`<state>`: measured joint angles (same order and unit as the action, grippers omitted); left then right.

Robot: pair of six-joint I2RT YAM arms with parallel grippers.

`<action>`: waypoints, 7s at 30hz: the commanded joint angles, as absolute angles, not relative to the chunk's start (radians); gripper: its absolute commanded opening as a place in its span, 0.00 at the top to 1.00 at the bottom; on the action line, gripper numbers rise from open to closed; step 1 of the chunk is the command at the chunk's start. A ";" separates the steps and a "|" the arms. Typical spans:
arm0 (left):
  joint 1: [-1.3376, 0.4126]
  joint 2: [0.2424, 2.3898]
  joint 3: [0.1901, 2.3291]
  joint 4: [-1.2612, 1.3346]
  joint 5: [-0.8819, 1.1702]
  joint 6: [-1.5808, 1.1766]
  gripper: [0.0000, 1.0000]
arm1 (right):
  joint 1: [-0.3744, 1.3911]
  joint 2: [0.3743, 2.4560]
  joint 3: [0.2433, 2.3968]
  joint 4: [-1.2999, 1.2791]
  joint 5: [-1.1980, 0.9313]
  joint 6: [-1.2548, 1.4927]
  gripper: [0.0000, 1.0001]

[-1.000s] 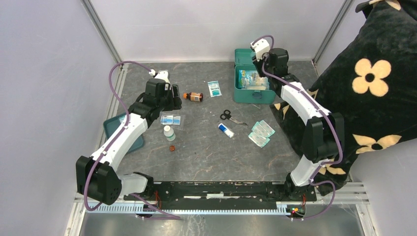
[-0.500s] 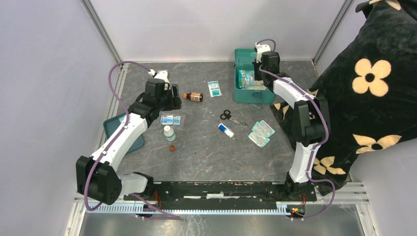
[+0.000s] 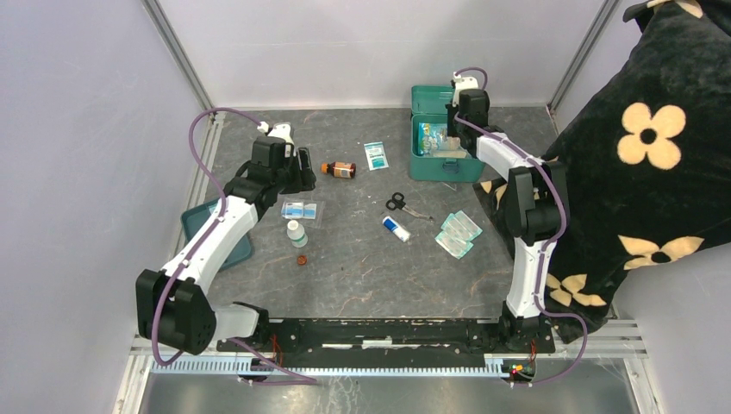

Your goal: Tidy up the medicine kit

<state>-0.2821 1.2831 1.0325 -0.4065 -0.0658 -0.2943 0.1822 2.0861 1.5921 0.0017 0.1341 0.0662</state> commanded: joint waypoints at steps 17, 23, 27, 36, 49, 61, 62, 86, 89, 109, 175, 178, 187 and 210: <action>-0.256 1.305 1.039 -0.361 -0.020 -0.288 0.28 | 0.173 2.220 1.677 0.003 0.101 0.066 0.96; -0.256 1.304 1.039 -0.361 -0.017 -0.288 0.28 | 0.172 2.187 1.645 0.002 0.088 0.050 0.95; -0.257 1.299 1.037 -0.361 -0.016 -0.288 0.28 | 0.173 2.157 1.623 0.003 0.081 0.044 0.94; -0.256 1.299 1.035 -0.361 -0.013 -0.288 0.28 | 0.172 2.077 1.570 0.085 0.003 0.055 0.93; -0.255 1.299 1.034 -0.364 -0.031 -0.288 0.28 | 0.170 1.802 1.477 0.154 0.002 0.161 0.80; -0.255 1.306 1.015 -0.414 -0.163 -0.358 0.28 | 0.204 1.429 1.066 0.151 -0.107 0.342 0.70; -0.252 1.306 1.017 -0.420 -0.183 -0.360 0.28 | 0.218 1.399 1.032 0.142 -0.104 0.337 0.69; 0.054 1.636 1.038 -0.445 0.154 -0.330 0.29 | 0.440 0.964 0.590 0.091 -0.174 0.333 0.63; 0.056 1.664 1.048 -0.445 0.153 -0.323 0.29 | 0.440 0.949 0.573 0.099 -0.190 0.336 0.63; 0.056 1.778 1.050 -0.422 0.222 -0.253 0.78 | 0.440 0.829 0.482 0.088 -0.289 0.326 0.63; -0.345 1.108 1.076 -0.037 0.540 -0.847 0.98 | 0.591 1.426 0.648 1.185 -0.358 1.131 0.36; -0.345 1.106 1.071 -0.039 0.532 -0.842 0.98 | 0.591 1.429 0.649 1.198 -0.362 1.135 0.51; -0.345 1.114 1.060 -0.071 0.475 -0.815 0.86 | 0.590 1.352 0.649 1.023 -0.327 0.983 1.00; -0.335 1.155 1.040 -0.388 0.127 -0.510 0.21 | 0.225 1.673 1.554 -0.368 -0.243 -0.053 1.00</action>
